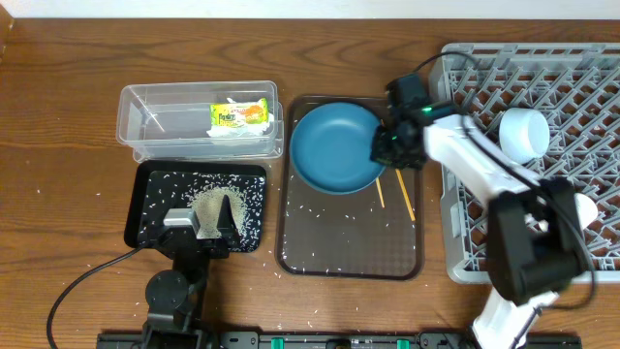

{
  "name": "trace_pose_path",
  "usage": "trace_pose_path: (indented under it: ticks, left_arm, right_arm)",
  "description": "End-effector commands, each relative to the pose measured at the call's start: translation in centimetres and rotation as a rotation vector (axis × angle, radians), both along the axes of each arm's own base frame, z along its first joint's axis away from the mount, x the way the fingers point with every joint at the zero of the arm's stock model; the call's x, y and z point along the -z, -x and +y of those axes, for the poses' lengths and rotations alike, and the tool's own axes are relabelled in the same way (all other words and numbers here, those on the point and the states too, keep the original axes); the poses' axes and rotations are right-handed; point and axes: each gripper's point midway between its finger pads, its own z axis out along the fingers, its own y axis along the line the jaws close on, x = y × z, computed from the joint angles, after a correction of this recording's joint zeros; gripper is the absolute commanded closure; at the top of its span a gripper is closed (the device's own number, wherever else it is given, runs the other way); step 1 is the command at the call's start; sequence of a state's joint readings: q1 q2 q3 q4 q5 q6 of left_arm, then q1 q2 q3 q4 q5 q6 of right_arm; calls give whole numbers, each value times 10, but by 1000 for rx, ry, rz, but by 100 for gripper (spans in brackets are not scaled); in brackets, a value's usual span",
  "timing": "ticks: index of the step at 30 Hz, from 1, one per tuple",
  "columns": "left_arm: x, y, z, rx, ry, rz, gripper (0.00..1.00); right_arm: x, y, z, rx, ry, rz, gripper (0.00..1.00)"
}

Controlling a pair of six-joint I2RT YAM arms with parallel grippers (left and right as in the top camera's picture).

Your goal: Sort waste into correct bins and load items into the dishwasher rack

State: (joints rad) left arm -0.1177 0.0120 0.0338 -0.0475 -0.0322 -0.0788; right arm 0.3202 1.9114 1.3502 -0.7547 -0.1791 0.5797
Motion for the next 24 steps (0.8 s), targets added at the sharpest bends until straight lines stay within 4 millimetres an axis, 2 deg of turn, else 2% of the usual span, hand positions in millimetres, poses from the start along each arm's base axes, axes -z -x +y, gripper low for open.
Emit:
trace_pose_path:
  ticks: [1,2,4,6,7,9,12,14,16,20,24]
  left_arm:
    - [17,0,3,-14,3,40,6]
    - [17,0,3,-14,3,40,7]
    - [17,0,3,-14,3,40,7]
    - [17,0,3,-14,3,40,7]
    - [17,0,3,-14,3,40,7]
    - [17,0,3,-14,3,40,7]
    - [17,0,3,-14,3,40,7]
    - [17,0,3,-14,3,40,7]
    - [17,0,3,-14,3,40,7]
    - [17,0,3,-14,3,40,6]
    - [17,0,3,-14,3,40,7]
  right_arm:
    - [-76,-19,-52,21,111,-229,99]
    - [-90,-19,-74,52,186,-265,99]
    - [-124,-14,-128,165,397,-345,99]
    - [-164,-1,-185,303,638,-420,99]
    - [-190,10,-216,395,785,-462,99]
    - [-233,32,-257,549,1008,-519,99]
    - [-276,56,-296,700,1259,-540,99]
    - [-288,61,-313,705,1366,-497,99]
    - [-290,60,-325,704,1400,-465,99]
    - [-284,55,-353,648,1482,-346,99]
    - [-267,47,-371,573,1531,-235,99]
